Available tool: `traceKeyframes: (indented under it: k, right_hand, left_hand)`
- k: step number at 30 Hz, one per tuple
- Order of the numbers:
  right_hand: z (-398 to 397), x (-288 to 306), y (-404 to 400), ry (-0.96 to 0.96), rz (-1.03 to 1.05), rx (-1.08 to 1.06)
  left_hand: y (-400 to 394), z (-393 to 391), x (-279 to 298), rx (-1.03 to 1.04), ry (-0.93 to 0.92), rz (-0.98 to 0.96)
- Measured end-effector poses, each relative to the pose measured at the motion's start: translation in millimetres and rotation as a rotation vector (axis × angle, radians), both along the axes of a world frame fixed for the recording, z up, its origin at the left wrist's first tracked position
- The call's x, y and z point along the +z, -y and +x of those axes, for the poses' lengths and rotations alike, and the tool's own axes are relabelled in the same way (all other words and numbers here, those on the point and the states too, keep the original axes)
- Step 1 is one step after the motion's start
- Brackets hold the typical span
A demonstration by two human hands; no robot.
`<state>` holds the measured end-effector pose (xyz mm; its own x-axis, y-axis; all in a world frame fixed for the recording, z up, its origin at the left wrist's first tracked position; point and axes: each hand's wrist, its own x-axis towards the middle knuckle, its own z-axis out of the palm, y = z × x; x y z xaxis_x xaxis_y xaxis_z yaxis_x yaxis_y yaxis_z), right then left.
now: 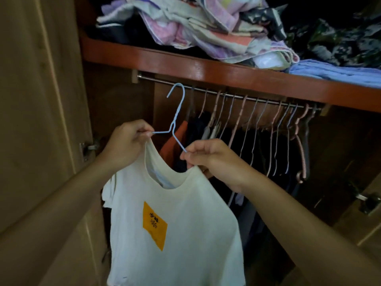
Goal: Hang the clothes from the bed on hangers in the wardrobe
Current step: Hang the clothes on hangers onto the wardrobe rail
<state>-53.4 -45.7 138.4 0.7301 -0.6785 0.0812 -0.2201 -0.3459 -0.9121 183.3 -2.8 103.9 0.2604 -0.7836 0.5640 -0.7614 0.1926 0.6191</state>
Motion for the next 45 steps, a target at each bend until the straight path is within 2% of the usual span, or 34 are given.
traceKeyframes:
  k: [6, 16, 23, 28, 31, 37, 42, 45]
  right_hand:
    - [72.0, -10.5, 13.1, -0.016, 0.101, -0.030]
    - [166.9, -24.2, 62.9, 0.130, 0.288, -0.223]
    - [184.0, -15.6, 93.6, 0.170, 0.304, -0.274]
    - [199.1, -15.5, 125.7, 0.254, 0.210, -0.376]
    - [206.9, -16.9, 149.8, 0.268, 0.162, -0.384]
    - [207.8, -20.7, 190.9, 0.325, 0.159, -0.436]
    - [203.6, -29.9, 204.3, 0.288, 0.249, -0.432]
    - [201.0, -35.5, 210.0, 0.229, 0.221, -0.457]
  left_hand:
    - [13.9, 28.8, -5.8, 0.179, -0.052, -0.015]
    - [25.6, 49.2, -15.4, 0.131, -0.211, -0.042]
    - [35.8, 54.7, -20.8, 0.166, -0.205, -0.017]
    - [54.8, 52.0, -28.7, 0.137, -0.188, 0.038]
    - [71.5, 55.5, -39.8, 0.155, -0.115, 0.054]
    - [98.0, 58.0, -57.6, 0.150, -0.097, 0.049]
    - [110.7, 55.5, -68.3, 0.137, -0.111, 0.060]
    - [112.1, 56.2, -71.1, 0.135, -0.113, 0.111]
